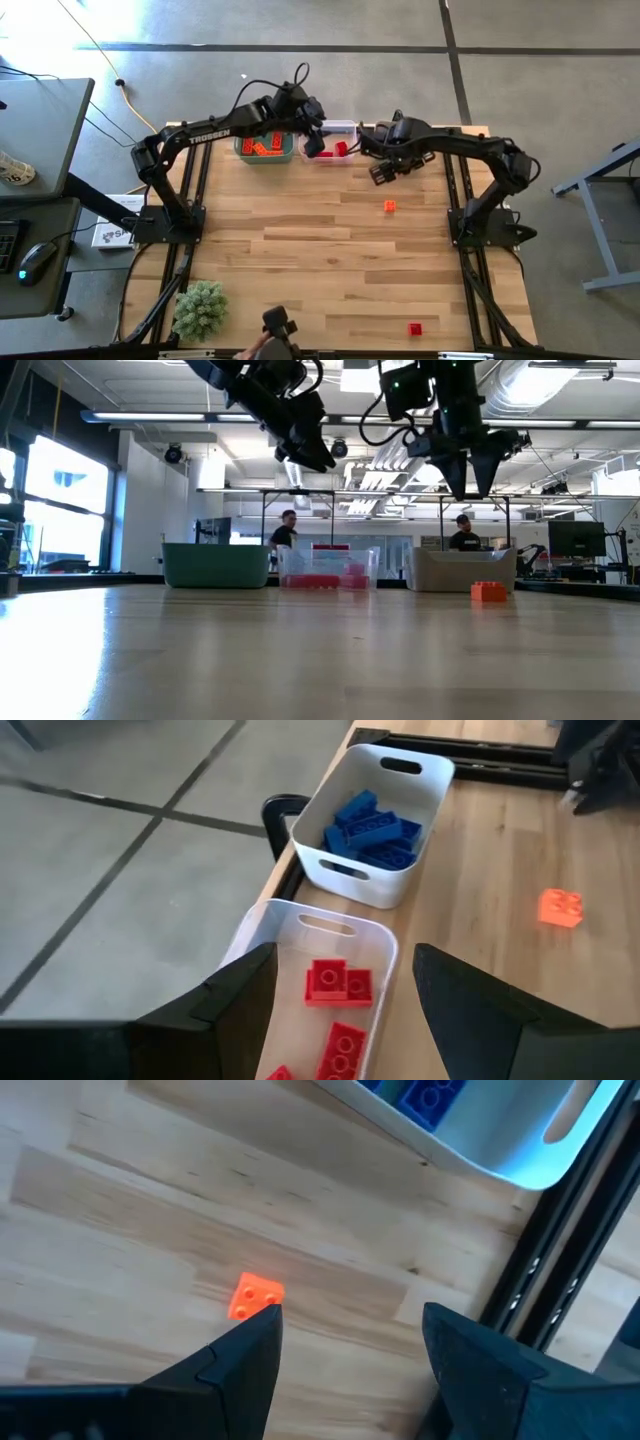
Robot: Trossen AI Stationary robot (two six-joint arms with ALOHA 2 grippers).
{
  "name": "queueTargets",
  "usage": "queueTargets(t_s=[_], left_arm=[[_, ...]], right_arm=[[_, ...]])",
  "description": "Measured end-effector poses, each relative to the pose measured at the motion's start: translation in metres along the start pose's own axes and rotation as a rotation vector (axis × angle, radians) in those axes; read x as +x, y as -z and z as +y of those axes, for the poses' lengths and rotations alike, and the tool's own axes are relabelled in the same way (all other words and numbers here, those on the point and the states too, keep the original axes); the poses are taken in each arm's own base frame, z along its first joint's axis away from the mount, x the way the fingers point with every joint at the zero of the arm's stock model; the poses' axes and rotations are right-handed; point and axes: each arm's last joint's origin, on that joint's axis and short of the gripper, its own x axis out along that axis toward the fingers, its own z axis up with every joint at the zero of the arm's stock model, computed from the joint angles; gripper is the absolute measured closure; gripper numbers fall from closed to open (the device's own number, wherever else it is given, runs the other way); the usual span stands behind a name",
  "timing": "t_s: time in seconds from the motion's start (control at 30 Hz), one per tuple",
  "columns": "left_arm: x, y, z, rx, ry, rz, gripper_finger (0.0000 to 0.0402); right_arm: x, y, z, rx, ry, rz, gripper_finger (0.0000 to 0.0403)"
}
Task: Sort & place blocks by color
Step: Put the orange game piece into the green bin
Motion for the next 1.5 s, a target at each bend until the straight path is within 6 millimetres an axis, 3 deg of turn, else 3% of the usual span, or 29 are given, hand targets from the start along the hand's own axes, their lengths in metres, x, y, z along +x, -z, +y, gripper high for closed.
queueTargets(t_s=[0.27,0.57,0.7,0.83,1.03,1.3,1.5], left_arm=[[-0.001,0.002,0.009,-0.005,-0.026,0.003,0.0177],[-0.002,0.004,0.020,-0.021,-0.051,0.005,0.0177],[-0.001,0.003,0.021,-0.021,-0.054,-0.004,0.0177],[-0.001,0.000,0.022,-0.018,-0.061,-0.036,0.0177],[-0.001,-0.003,0.022,-0.016,-0.069,-0.069,0.0177],[-0.001,-0.003,0.022,-0.016,-0.068,-0.067,0.0177],[-0.001,-0.003,0.022,-0.016,-0.068,-0.066,0.0177]], right_arm=[[0.002,-0.006,-0.012,-0.027,0.035,0.041,0.0174],[-0.006,0.009,-0.013,-0.054,0.099,0.013,0.0174],[-0.001,0.030,-0.029,-0.026,0.099,0.011,0.0174],[0.005,0.050,-0.046,0.066,0.018,-0.034,0.0174],[0.012,0.065,-0.058,0.209,-0.201,-0.135,0.0174],[0.028,0.058,-0.040,0.277,-0.428,-0.173,0.0174],[0.041,0.048,-0.024,0.246,-0.432,-0.127,0.0174]])
